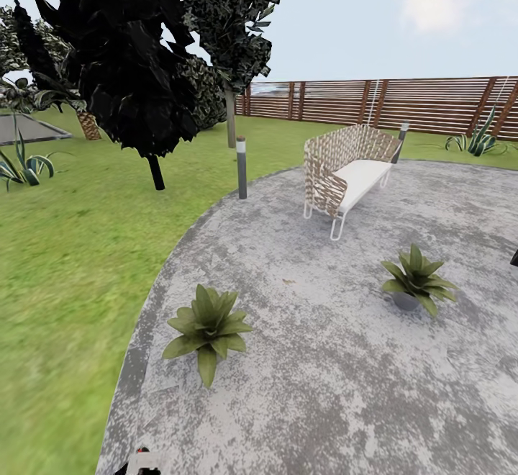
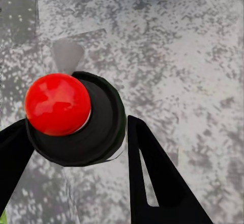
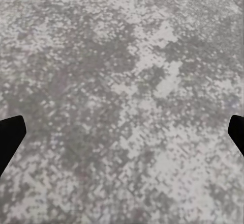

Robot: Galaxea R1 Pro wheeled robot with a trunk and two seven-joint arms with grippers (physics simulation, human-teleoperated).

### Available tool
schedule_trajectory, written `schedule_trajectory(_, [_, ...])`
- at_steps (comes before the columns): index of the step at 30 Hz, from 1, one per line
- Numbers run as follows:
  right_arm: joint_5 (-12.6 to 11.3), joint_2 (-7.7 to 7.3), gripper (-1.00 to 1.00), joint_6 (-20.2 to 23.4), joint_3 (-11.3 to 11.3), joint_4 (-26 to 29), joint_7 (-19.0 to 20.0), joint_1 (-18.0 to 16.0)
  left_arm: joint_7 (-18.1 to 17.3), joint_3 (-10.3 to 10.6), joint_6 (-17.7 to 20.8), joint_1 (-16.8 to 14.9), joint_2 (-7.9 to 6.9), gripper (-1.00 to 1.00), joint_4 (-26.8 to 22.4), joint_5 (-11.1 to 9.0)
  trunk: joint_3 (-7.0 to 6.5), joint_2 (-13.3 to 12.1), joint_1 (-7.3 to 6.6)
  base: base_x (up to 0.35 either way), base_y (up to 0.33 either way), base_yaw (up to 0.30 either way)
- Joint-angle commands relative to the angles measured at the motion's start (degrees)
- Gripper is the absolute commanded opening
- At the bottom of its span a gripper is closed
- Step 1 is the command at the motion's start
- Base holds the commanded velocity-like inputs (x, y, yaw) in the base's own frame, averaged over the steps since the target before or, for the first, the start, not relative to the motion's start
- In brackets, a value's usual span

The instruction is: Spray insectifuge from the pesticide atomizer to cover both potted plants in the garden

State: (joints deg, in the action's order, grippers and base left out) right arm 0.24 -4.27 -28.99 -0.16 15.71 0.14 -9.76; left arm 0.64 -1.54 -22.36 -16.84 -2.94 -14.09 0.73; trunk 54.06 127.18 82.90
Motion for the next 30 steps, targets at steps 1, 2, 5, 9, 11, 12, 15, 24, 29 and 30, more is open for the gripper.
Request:
schedule_trajectory(1, [0.10,-0.03,1.00,-0.16,-0.02,0.01,0.02,-0.04,-0.04,-0.11,-0.14,-0.09,-0.11,-1.00,0.01,0.30,0.05,0.02,-0.01,0.000,0.000,0.000])
schedule_trajectory(2, [0.44,-0.08,1.00,-0.12,-0.02,0.27,0.03,-0.06,-0.45,-0.04,-0.06,-0.18,-0.44,-1.00,-0.05,0.97,0.05,0.02,-0.01,0.000,0.000,0.000])
schedule_trajectory(5, [2.56,-0.35,1.00,0.02,0.04,2.76,0.13,-0.14,-2.66,0.25,0.16,-0.34,-1.60,-1.00,-0.09,4.23,0.05,0.02,-0.01,0.000,0.000,0.000])
schedule_trajectory(9, [8.85,-0.52,1.00,0.20,0.06,8.32,0.20,-0.17,-7.06,0.15,0.47,-0.43,-3.99,-1.00,-0.12,8.54,0.05,0.02,-0.01,0.000,0.000,0.000])
schedule_trajectory(11, [12.75,-0.54,1.00,0.53,0.04,10.44,0.20,-0.17,-8.79,0.11,0.52,-0.45,-4.99,-1.00,-0.13,9.29,0.05,0.02,-0.01,0.000,0.000,0.000])
schedule_trajectory(12, [15.46,-0.50,1.00,1.06,0.02,11.78,0.21,-0.17,-9.88,0.12,0.50,-0.48,-5.52,-1.00,-0.17,9.61,0.05,0.02,-0.01,0.000,0.000,0.000])
schedule_trajectory(15, [21.61,-0.23,1.00,3.39,0.04,14.99,0.27,-0.17,-12.73,0.25,0.43,-1.13,-6.75,-1.00,-0.42,10.17,0.05,0.02,-0.01,0.000,0.000,0.000])
schedule_trajectory(24, [28.41,1.68,1.00,5.89,0.00,18.43,2.76,-0.68,-17.94,0.48,-0.56,-2.72,-8.45,-1.00,-0.82,11.60,0.05,0.02,-0.01,0.000,0.000,0.000])
schedule_trajectory(29, [28.49,3.30,1.00,5.87,-0.23,18.55,2.76,-0.84,-17.66,0.58,-0.58,-2.80,-8.41,-1.00,-1.13,11.68,0.05,0.02,-0.01,0.000,0.000,0.000])
schedule_trajectory(30, [28.49,3.63,1.00,5.87,-0.25,18.56,2.76,-0.85,-17.67,0.61,-0.58,-2.82,-8.38,-1.00,-1.16,11.70,0.05,0.02,-0.01,0.000,0.000,0.000])
